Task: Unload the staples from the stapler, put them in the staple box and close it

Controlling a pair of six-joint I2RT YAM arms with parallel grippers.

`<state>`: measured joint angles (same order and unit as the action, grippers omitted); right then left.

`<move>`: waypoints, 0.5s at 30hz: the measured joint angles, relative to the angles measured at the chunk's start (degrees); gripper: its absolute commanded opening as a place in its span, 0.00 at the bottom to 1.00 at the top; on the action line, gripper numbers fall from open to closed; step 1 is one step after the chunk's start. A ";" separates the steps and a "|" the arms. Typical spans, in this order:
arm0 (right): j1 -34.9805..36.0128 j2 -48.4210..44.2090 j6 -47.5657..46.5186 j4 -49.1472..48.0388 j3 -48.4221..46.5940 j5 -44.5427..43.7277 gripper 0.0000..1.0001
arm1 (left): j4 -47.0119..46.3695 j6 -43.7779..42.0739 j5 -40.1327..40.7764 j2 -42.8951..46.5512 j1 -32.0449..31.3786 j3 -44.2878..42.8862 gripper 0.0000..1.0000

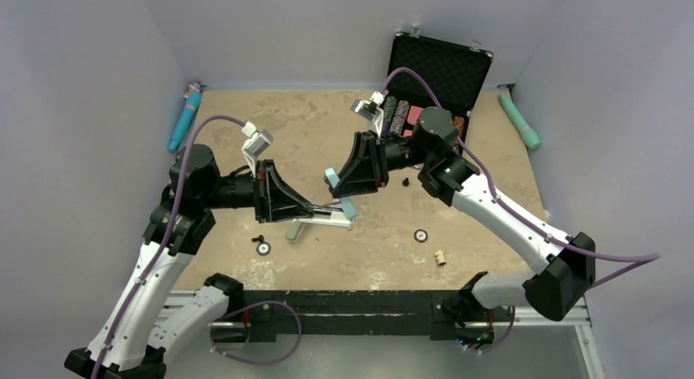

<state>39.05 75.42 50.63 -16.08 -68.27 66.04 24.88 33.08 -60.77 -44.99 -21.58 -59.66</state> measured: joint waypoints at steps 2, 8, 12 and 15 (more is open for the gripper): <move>0.00 -0.11 0.00 -0.07 0.13 -0.59 0.00 | -0.55 0.87 0.37 0.02 0.00 0.35 0.00; -0.07 -2.19 1.01 -0.44 4.52 -5.16 0.00 | -4.04 5.95 1.62 0.85 -0.02 4.74 0.00; -0.20 -3.61 2.69 -1.29 9.49 -9.20 0.00 | -6.34 9.73 2.01 1.36 -0.07 8.59 0.00; -0.46 -4.04 4.83 -2.19 13.09 -11.72 0.00 | -7.15 12.41 2.49 1.11 -0.09 11.32 0.00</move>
<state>38.59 71.37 55.46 -18.26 -55.18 54.33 17.74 45.50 -58.28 -43.88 -21.67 -48.34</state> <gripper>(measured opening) 0.350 0.181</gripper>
